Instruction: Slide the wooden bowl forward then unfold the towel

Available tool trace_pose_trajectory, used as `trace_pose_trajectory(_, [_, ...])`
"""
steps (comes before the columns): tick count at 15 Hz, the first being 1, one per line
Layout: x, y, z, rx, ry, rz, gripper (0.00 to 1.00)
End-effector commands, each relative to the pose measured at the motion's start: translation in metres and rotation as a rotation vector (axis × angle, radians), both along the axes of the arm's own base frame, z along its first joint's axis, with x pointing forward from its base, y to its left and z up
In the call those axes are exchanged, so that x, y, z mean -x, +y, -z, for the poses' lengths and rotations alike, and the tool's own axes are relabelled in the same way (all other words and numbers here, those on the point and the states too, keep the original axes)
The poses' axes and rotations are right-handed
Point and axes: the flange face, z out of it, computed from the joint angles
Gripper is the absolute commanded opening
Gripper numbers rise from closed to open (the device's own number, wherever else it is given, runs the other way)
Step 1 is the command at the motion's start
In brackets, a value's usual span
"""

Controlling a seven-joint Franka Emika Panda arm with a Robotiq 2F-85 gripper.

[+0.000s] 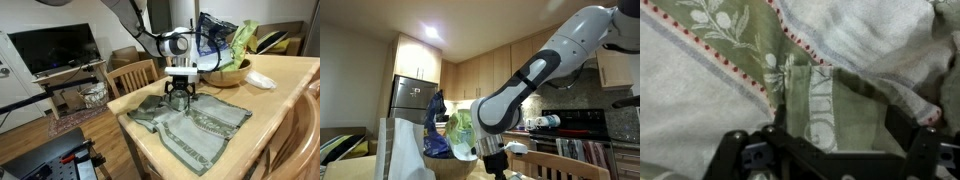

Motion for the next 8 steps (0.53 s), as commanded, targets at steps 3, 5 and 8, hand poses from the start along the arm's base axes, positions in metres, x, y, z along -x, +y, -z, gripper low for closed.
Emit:
trace_pose_trajectory(3, [0.0086,0.0085,-0.0223,0.013,0.006,-0.026,1.0])
trace_pose_trajectory(5, [0.0078,0.0099,-0.0192,0.012,0.021,-0.03,1.0])
trace_pose_trajectory(8, [0.007,0.0083,-0.0153,0.01,0.047,-0.02,1.0])
